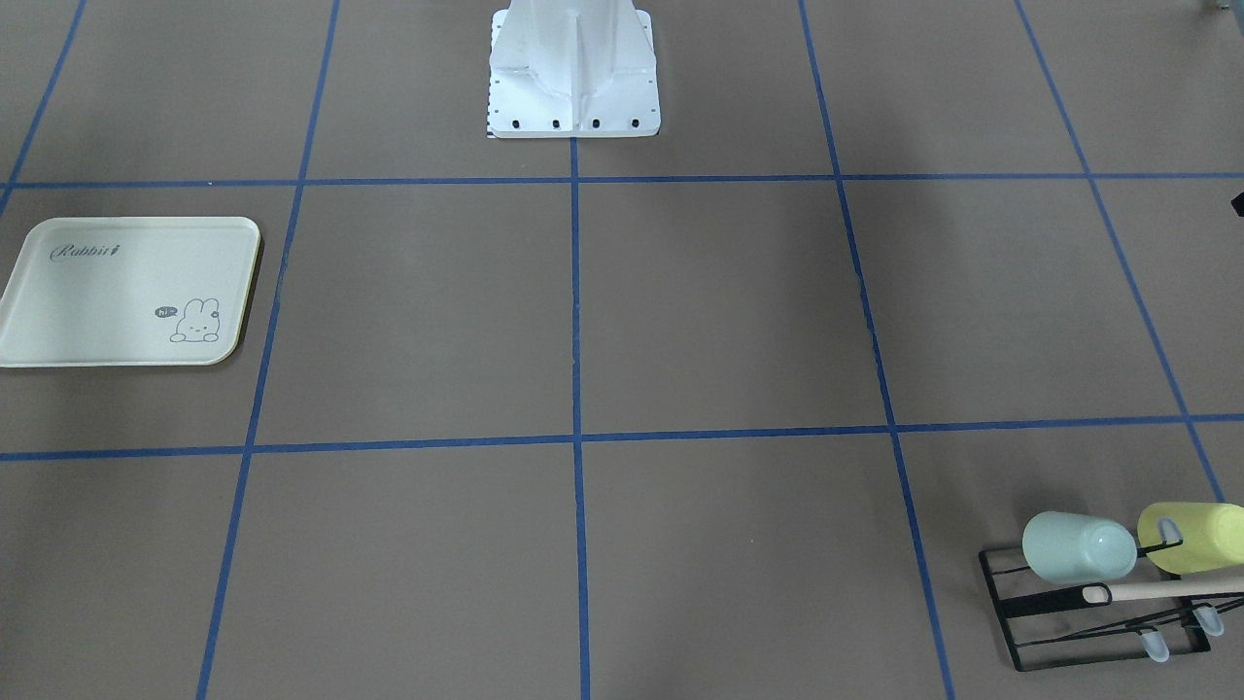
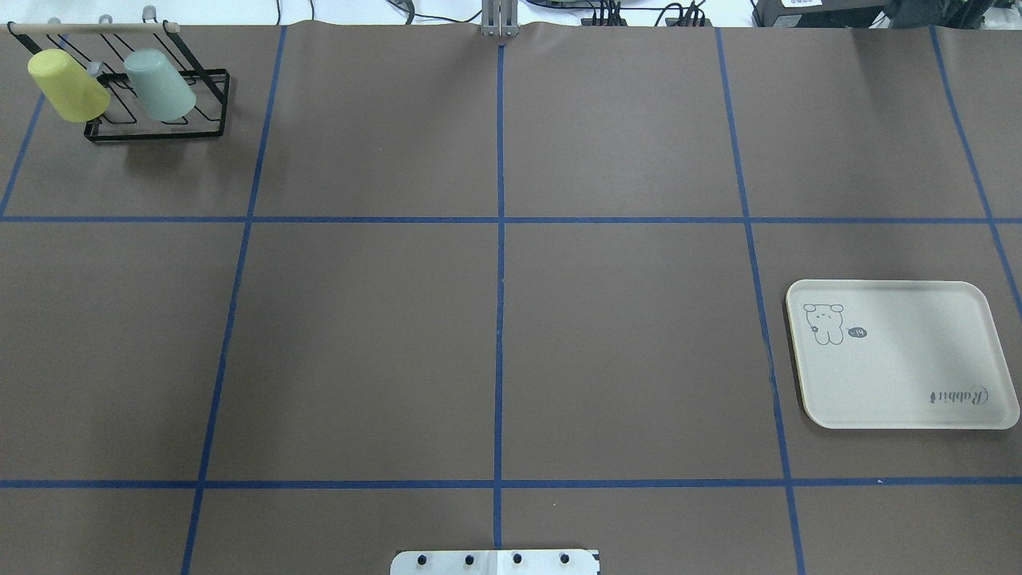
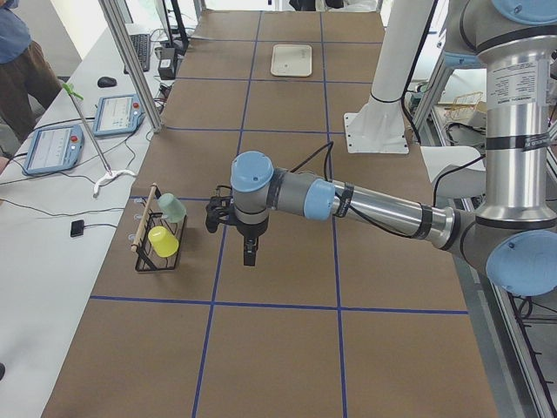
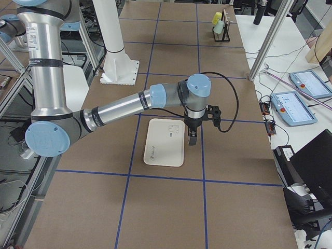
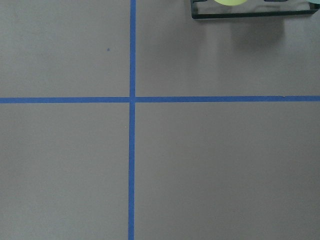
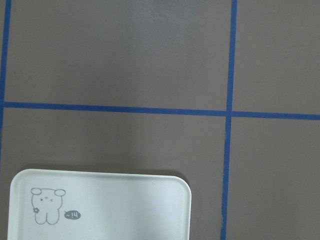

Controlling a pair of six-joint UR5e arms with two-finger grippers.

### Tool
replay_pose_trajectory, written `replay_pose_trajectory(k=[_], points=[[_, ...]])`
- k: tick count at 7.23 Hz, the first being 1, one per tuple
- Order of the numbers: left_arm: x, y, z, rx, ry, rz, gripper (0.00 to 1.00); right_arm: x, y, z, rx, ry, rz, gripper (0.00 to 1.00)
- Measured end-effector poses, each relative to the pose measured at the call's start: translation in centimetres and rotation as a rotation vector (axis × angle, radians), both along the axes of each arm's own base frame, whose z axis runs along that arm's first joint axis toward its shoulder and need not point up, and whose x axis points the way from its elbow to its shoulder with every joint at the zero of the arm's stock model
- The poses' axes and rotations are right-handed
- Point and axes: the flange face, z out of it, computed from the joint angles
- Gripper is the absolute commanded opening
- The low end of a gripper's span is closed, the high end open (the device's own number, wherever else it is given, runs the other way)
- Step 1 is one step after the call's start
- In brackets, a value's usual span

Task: Left arm grabs green cup and hands to right arm on tray

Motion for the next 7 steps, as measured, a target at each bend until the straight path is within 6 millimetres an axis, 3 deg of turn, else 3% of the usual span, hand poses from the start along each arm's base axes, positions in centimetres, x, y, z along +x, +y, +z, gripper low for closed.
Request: replay_pose_trajectory(k=[7], points=[[0.0,1.4,0.7,-0.005,0.008,-0.005,1.0,-0.4,0.7,0.8,-0.015,-0.014,-0.011,1.0]])
